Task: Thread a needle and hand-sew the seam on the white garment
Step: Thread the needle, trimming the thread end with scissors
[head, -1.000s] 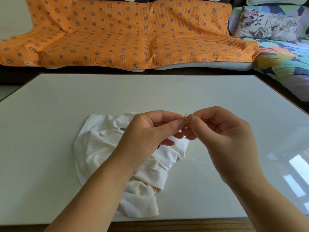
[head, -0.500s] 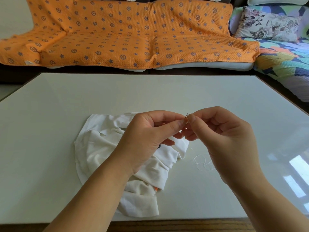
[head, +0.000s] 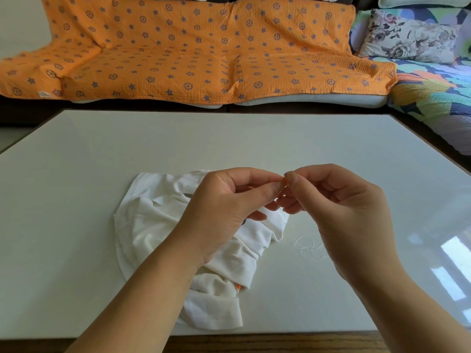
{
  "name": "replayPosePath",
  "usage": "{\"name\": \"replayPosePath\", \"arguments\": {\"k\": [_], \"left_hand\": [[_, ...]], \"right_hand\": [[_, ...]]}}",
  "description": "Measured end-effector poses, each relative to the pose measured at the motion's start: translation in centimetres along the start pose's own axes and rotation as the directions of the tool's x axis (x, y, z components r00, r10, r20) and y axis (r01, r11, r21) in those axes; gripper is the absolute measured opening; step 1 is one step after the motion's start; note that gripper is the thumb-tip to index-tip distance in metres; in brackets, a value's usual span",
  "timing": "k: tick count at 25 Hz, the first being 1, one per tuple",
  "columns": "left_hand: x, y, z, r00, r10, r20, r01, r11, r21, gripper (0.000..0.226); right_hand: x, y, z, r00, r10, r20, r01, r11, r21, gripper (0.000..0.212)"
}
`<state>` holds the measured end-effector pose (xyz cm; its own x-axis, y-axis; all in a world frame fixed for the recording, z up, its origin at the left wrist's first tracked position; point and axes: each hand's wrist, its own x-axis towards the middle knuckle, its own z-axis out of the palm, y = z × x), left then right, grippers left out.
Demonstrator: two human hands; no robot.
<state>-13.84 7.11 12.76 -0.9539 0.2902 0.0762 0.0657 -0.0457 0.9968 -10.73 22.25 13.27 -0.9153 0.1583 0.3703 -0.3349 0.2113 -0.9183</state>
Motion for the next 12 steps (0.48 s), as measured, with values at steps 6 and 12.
{"name": "replayPosePath", "arguments": {"k": [6,12], "left_hand": [[-0.04,-0.01,-0.08,1.0,0.005,-0.007,-0.005,1.0,0.003,0.025],[-0.04,0.01,0.1,0.999,-0.015,-0.029,0.013,0.998,-0.057,0.022]], "right_hand": [[0.13,0.3,-0.01,1.0,0.01,0.014,-0.011,0.998,0.064,0.011],[0.37,0.4,-0.14,0.995,0.086,0.05,-0.095,0.973,0.209,0.009]]}}
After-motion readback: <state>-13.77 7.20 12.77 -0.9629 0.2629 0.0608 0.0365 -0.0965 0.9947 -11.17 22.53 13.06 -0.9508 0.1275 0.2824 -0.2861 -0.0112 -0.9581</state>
